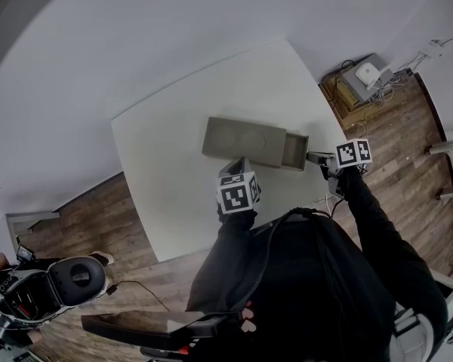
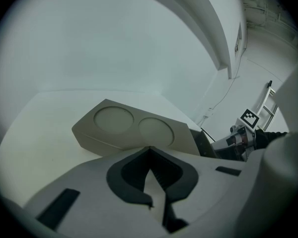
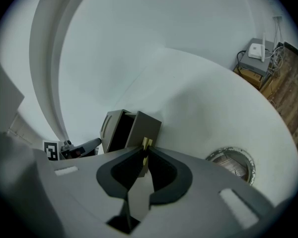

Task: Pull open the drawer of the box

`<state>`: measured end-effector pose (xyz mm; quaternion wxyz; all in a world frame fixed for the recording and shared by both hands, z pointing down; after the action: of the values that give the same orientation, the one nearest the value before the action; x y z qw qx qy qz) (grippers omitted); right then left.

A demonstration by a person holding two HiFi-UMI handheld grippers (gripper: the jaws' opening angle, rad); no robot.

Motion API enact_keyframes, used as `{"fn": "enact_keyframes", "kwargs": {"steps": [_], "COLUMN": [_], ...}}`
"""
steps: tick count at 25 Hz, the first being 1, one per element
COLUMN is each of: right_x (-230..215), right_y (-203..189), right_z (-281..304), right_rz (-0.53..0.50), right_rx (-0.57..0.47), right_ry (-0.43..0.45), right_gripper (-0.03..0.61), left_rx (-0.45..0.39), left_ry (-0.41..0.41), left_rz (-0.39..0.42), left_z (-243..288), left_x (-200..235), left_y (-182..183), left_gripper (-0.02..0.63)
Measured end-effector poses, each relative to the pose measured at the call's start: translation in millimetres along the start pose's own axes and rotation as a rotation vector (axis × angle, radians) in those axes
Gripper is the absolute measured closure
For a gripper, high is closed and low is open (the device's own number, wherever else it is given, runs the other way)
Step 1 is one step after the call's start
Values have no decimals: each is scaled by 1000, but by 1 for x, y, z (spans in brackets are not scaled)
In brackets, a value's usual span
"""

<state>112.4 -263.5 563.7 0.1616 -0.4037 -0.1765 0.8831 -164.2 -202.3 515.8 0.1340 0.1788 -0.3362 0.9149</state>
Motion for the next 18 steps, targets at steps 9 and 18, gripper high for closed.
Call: {"fn": "enact_keyframes", "kwargs": {"steps": [9,18], "right_x": [-3,-26], "right_y": [0,24], "right_z": [-3,10], "right_rz": [-3,19], "right_rx": [6,11], "right_ry": [13,9], "right_gripper": [549,549], "left_rx": [-3,16], "left_ry": [10,15], "left_rz": [6,11], "left_z": [1,34], "left_x": [-4,-5], "left_y": [-1,19], "left_gripper": [620,619]}}
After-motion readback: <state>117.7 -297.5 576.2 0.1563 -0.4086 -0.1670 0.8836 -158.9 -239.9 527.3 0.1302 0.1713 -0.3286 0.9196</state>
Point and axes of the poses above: the fingertips, and each gripper's own axes: z forward along the fingers, x to its left, y out of its top, the point moved 7 cm from there along -z, backward along the fingers, and after that the axes turned 13 degrees about -z, right-handed, at the moved point
